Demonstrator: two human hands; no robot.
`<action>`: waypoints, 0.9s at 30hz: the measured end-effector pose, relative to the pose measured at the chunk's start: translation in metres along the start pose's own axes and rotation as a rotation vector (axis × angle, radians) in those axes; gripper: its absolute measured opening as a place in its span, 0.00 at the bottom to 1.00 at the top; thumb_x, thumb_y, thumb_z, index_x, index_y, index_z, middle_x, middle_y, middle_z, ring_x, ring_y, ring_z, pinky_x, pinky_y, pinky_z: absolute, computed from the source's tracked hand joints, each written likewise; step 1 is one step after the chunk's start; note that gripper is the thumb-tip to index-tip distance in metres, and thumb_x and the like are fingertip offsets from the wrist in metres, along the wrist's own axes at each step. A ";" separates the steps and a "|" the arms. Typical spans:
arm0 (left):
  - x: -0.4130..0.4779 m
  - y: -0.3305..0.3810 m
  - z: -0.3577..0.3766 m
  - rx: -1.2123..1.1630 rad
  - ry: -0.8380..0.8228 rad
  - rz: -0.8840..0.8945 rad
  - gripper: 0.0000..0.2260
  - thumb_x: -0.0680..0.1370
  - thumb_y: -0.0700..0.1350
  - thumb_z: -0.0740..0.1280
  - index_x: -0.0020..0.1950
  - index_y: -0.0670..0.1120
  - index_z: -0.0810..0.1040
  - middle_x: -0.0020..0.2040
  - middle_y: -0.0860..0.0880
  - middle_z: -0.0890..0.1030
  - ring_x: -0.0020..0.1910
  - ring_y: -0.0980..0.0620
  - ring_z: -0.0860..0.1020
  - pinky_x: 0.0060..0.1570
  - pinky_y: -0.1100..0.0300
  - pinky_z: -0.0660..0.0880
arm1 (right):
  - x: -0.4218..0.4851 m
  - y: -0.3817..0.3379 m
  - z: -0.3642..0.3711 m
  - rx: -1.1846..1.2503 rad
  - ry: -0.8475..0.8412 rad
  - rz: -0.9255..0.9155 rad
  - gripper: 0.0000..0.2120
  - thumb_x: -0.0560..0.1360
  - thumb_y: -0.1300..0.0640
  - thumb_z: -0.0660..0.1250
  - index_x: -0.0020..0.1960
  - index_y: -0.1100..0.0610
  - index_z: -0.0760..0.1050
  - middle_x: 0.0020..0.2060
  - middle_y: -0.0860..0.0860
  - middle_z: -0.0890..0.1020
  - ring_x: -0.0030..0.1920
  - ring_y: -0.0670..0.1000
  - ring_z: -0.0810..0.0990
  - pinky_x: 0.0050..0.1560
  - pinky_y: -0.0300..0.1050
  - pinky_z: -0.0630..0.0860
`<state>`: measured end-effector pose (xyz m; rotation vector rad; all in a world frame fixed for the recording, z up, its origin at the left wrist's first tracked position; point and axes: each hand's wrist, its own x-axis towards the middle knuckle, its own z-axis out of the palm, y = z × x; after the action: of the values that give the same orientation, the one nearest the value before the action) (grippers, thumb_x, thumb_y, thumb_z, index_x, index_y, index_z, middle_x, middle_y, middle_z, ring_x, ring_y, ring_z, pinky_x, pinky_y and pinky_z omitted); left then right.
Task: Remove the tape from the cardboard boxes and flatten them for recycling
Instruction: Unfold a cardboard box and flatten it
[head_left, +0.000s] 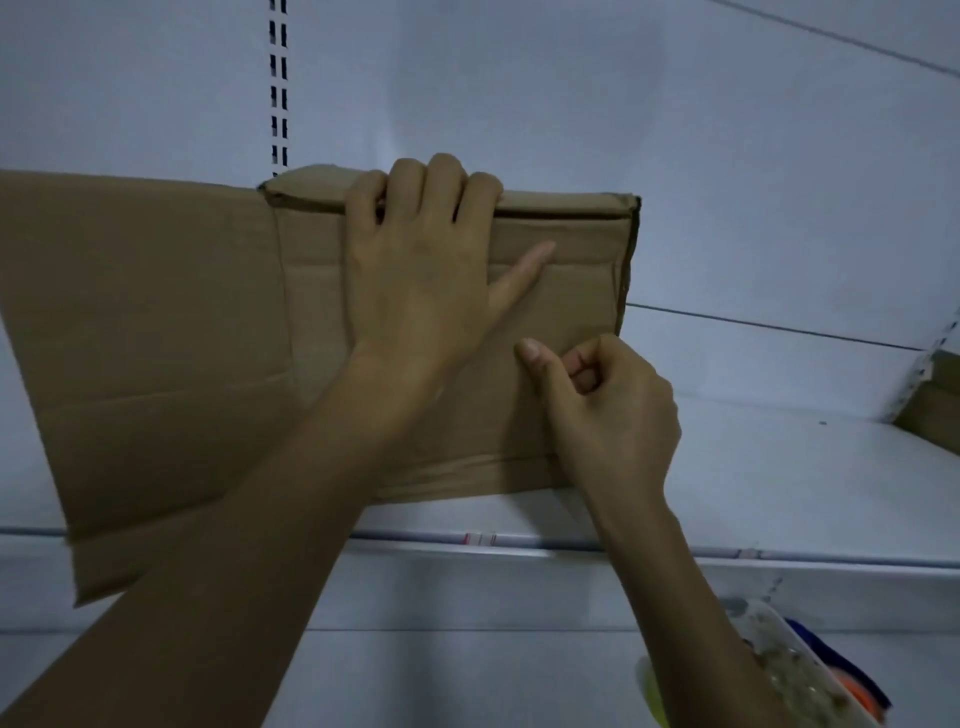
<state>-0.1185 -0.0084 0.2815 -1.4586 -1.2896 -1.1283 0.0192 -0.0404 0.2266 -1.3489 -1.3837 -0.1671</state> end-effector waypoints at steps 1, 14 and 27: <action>0.000 0.001 0.000 0.003 0.003 0.005 0.25 0.79 0.64 0.53 0.57 0.45 0.76 0.53 0.44 0.78 0.53 0.42 0.74 0.55 0.51 0.61 | 0.002 -0.001 -0.002 -0.016 -0.026 0.005 0.19 0.70 0.34 0.65 0.32 0.47 0.69 0.26 0.41 0.73 0.29 0.40 0.73 0.29 0.35 0.60; -0.003 0.005 0.002 0.001 0.083 0.022 0.26 0.79 0.65 0.55 0.57 0.45 0.77 0.52 0.43 0.79 0.51 0.41 0.75 0.54 0.49 0.64 | -0.002 0.030 -0.028 0.588 -0.266 0.072 0.10 0.73 0.64 0.66 0.34 0.61 0.74 0.27 0.55 0.79 0.29 0.52 0.78 0.31 0.43 0.75; -0.002 0.004 0.008 -0.109 0.098 0.005 0.27 0.78 0.66 0.55 0.57 0.45 0.78 0.52 0.42 0.79 0.53 0.40 0.75 0.56 0.49 0.62 | -0.016 0.028 -0.030 1.005 0.031 0.443 0.21 0.67 0.35 0.61 0.39 0.54 0.73 0.26 0.50 0.77 0.29 0.49 0.75 0.30 0.42 0.75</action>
<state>-0.1136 -0.0012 0.2777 -1.4658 -1.1719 -1.2684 0.0534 -0.0626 0.2094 -0.7388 -0.8787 0.7159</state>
